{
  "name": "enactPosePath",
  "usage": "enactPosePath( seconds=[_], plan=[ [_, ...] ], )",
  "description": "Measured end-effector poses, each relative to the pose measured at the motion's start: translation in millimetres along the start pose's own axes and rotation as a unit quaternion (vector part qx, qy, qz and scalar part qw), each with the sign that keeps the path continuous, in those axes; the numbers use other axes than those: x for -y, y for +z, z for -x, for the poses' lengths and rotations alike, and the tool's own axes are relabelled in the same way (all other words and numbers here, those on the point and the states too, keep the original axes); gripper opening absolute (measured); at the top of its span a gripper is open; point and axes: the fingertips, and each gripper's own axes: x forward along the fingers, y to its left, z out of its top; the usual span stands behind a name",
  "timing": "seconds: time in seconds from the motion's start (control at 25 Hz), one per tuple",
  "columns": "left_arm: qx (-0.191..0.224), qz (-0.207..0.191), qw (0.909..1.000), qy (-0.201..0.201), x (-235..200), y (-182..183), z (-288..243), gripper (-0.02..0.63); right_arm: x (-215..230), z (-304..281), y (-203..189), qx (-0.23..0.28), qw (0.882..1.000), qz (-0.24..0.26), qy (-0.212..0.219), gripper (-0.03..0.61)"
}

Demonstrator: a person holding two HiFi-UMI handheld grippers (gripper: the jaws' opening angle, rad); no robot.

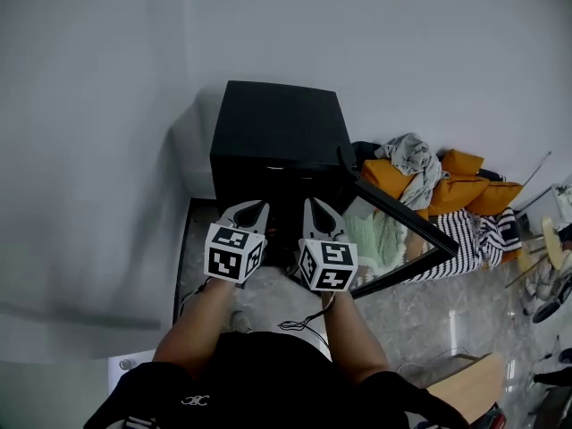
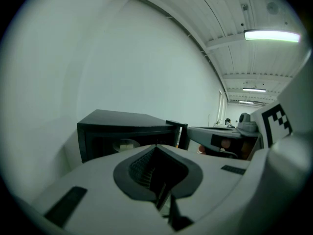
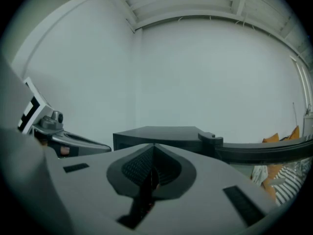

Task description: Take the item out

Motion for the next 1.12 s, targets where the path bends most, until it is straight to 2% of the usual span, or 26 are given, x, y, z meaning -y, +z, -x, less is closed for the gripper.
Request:
enactPosePath(
  seconds=[0.36,0.76,0.96,1.12],
  plan=[
    [-0.02,0.02,0.9993,-0.025,-42,-15,-25,-0.003,-10,-45,-13,-0.02,1.0,0.008,-0.016,0.004],
    [-0.036,0.041,0.9981,-0.028,-49,-30,-49,-0.003,-2,-62,-25,-0.038,0.999,0.012,-0.014,0.003],
    [-0.033,0.086,0.9956,-0.019,-49,-35,-66,-0.003,7,-68,-29,-0.045,0.999,0.018,0.004,0.005],
    [-0.011,0.15,0.9886,-0.007,-54,-37,-77,-0.003,10,-69,-34,-0.057,0.998,0.03,0.024,0.005]
  ],
)
